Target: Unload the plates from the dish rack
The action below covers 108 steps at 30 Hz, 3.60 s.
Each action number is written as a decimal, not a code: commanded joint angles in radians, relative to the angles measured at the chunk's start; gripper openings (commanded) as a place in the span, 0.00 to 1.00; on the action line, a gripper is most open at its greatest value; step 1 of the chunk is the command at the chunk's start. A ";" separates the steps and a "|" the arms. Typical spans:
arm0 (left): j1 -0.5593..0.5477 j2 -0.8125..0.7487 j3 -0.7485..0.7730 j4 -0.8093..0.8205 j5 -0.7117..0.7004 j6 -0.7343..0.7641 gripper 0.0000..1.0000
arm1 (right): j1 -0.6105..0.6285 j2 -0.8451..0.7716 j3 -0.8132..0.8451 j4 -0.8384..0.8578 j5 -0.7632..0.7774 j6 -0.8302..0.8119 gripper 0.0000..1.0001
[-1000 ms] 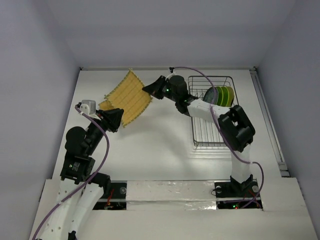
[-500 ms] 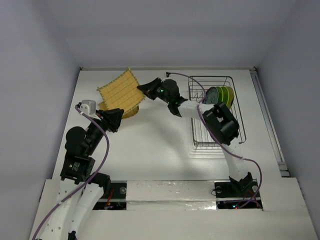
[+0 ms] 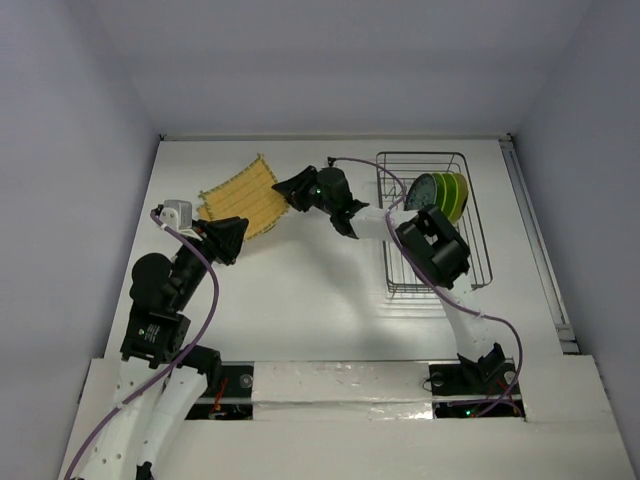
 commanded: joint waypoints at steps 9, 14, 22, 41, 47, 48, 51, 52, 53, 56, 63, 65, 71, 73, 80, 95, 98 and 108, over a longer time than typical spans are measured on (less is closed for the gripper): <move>0.005 -0.003 0.031 0.055 0.013 -0.006 0.20 | 0.015 -0.074 0.053 -0.187 0.042 -0.192 0.74; 0.005 -0.004 0.031 0.055 0.015 -0.005 0.20 | 0.015 -0.122 0.047 -0.289 0.114 -0.303 0.86; 0.005 -0.003 0.031 0.055 0.013 -0.006 0.20 | 0.015 -0.174 0.080 -0.410 0.225 -0.452 0.94; 0.005 -0.004 0.035 0.050 0.012 -0.012 0.00 | -0.140 -0.909 -0.281 -0.830 0.699 -1.006 0.00; 0.005 0.000 0.034 0.050 0.016 -0.011 0.08 | -0.300 -1.001 -0.384 -0.873 0.731 -1.050 0.26; 0.005 0.000 0.034 0.050 0.019 -0.011 0.12 | -0.300 -0.996 -0.383 -0.876 0.748 -1.052 0.31; 0.005 0.005 0.034 0.050 0.023 -0.009 0.17 | -0.321 -0.961 -0.355 -0.898 0.783 -1.081 0.33; 0.005 0.006 0.034 0.050 0.026 -0.009 0.20 | -0.332 -0.949 -0.349 -0.902 0.776 -1.085 0.33; 0.005 0.007 0.034 0.050 0.027 -0.008 0.20 | -0.332 -0.926 -0.345 -0.904 0.756 -1.097 0.34; 0.005 0.005 0.034 0.050 0.023 -0.008 0.22 | -0.341 -0.881 -0.345 -0.878 0.742 -1.101 0.32; 0.005 0.008 0.034 0.048 0.019 -0.006 0.23 | -0.374 -0.779 -0.345 -0.852 0.710 -1.093 0.31; 0.005 0.008 0.035 0.048 0.023 -0.006 0.23 | -0.383 -0.758 -0.346 -0.838 0.691 -1.093 0.31; 0.005 0.007 0.034 0.048 0.023 -0.006 0.24 | -0.383 -0.691 -0.308 -0.833 0.685 -1.096 0.29; 0.005 0.005 0.034 0.048 0.023 -0.006 0.24 | -0.392 -0.679 -0.294 -0.830 0.684 -1.099 0.27; 0.005 0.003 0.034 0.048 0.024 -0.006 0.24 | -0.392 -0.639 -0.265 -0.853 0.711 -1.108 0.07; 0.005 0.008 0.032 0.053 0.027 -0.008 0.24 | -0.392 -0.852 -0.121 -0.976 0.799 -1.173 0.00; 0.005 0.010 0.032 0.053 0.029 -0.008 0.24 | -0.383 -0.896 -0.113 -0.982 0.779 -1.170 0.00; 0.005 0.011 0.032 0.052 0.023 -0.008 0.24 | -0.135 -1.027 -0.303 -0.786 0.319 -1.049 0.00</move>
